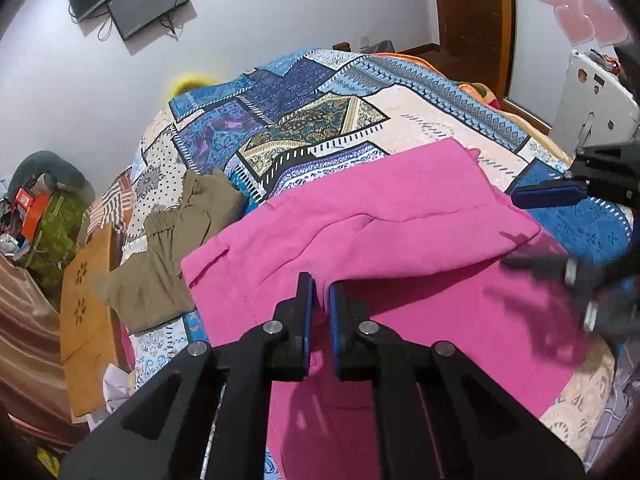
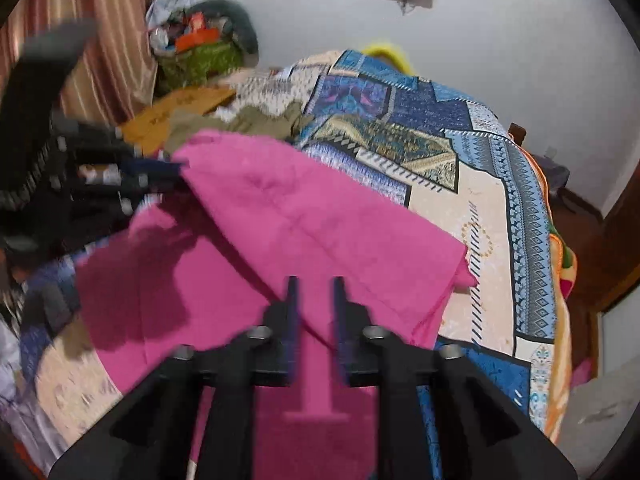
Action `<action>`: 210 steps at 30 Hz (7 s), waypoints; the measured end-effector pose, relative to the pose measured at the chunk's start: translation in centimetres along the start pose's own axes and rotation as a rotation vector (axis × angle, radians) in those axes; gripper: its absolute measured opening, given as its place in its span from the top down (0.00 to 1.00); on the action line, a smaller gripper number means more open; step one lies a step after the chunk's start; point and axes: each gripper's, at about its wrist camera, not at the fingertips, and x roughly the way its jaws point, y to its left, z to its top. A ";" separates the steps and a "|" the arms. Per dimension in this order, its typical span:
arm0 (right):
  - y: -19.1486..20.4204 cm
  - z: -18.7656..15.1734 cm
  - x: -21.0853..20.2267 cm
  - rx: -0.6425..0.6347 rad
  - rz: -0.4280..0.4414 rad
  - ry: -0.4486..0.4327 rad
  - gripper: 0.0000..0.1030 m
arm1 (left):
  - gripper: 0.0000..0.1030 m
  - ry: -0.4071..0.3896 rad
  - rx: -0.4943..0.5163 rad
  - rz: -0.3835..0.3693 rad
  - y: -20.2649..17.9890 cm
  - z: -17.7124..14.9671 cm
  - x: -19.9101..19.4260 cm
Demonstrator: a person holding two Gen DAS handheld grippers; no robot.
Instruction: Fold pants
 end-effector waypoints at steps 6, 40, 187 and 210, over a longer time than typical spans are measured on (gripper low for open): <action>0.7 0.0 1.8 0.016 0.050 0.017 0.52 | 0.93 0.002 -0.046 -0.049 1.0 1.2 0.6; 3.0 -3.2 -2.4 0.053 0.112 -0.003 0.96 | 0.95 -0.026 -0.070 -0.198 -1.3 -6.4 -6.7; -11.3 0.7 5.4 0.382 -0.066 0.092 0.61 | 0.49 0.029 -0.338 0.001 10.3 -2.8 1.6; -1.0 -0.7 6.3 0.163 0.105 0.227 0.39 | 0.19 0.112 -0.242 -0.049 2.9 -4.5 4.1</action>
